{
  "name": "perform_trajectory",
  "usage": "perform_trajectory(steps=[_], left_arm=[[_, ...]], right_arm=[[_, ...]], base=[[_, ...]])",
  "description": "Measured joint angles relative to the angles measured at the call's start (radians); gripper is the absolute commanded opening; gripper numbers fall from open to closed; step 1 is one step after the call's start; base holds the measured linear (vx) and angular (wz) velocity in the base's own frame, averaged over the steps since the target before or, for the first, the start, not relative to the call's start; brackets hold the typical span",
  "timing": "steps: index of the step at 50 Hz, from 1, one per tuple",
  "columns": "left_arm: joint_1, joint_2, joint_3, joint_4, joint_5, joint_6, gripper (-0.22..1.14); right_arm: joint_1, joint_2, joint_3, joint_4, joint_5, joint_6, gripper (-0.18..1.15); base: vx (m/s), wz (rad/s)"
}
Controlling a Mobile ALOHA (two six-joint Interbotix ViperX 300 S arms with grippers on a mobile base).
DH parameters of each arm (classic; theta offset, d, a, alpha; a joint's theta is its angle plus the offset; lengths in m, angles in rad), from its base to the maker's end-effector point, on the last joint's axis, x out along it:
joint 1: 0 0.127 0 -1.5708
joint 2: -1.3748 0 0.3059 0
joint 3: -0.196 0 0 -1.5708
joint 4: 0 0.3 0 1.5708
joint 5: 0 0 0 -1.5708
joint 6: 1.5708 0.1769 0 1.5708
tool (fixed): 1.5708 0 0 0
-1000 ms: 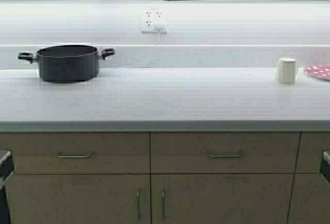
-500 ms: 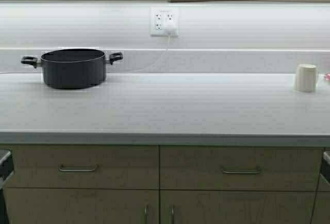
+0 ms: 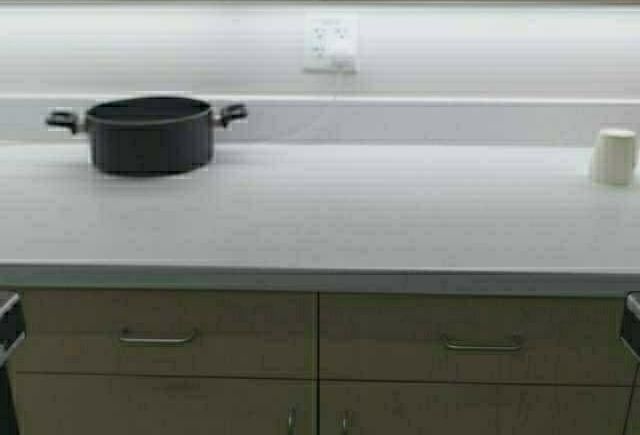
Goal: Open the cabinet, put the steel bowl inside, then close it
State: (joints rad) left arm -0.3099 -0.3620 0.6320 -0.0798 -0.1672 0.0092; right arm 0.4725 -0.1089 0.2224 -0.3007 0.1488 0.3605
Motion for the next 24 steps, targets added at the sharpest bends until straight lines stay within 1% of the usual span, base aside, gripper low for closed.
perform_trajectory(steps=[24], left_arm=[[0.000, 0.051, 0.006, 0.000, -0.005, 0.000, 0.04]], right_arm=[[0.002, -0.008, 0.044, -0.002, 0.000, 0.002, 0.07]], base=[[0.00, 0.00]])
